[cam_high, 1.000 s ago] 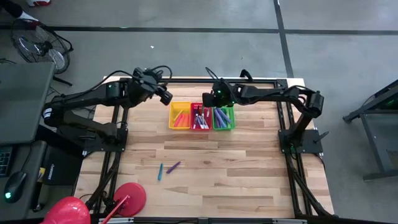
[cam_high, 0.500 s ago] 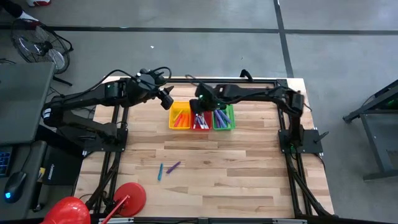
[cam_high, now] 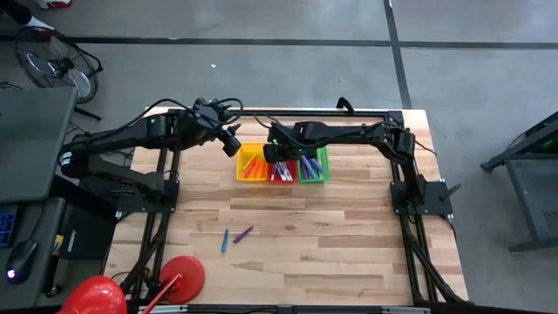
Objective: Pick & Place Markers
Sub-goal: Put the purple marker into the red bin, then put the blue pen into the yellow bin
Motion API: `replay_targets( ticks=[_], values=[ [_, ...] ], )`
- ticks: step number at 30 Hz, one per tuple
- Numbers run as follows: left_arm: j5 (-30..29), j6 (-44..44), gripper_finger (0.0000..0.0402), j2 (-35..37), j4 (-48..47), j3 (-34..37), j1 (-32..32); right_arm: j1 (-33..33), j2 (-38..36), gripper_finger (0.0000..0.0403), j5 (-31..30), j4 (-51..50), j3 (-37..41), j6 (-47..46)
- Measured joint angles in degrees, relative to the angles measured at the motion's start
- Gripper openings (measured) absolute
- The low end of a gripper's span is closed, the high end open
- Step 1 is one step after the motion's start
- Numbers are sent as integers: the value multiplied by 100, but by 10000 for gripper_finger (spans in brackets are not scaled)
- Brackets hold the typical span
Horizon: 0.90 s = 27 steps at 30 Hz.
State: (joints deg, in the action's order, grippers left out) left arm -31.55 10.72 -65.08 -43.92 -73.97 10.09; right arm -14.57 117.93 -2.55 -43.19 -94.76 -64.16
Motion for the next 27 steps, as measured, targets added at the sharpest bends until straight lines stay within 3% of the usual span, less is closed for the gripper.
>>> replay_targets(
  ticks=[6, 18, 27],
  values=[
    [4, 2, 175, 0, 45, 0, 0, 0, 0, 66, -42, -69, 2, 10],
    [15, -42, 175, 0, -4, 0, 0, 2, -209, 72, -98, -153, 2, 570],
    [17, -42, 175, 0, 8, 0, 0, 169, -1010, 73, -534, -413, 4, 1968]
  ],
)
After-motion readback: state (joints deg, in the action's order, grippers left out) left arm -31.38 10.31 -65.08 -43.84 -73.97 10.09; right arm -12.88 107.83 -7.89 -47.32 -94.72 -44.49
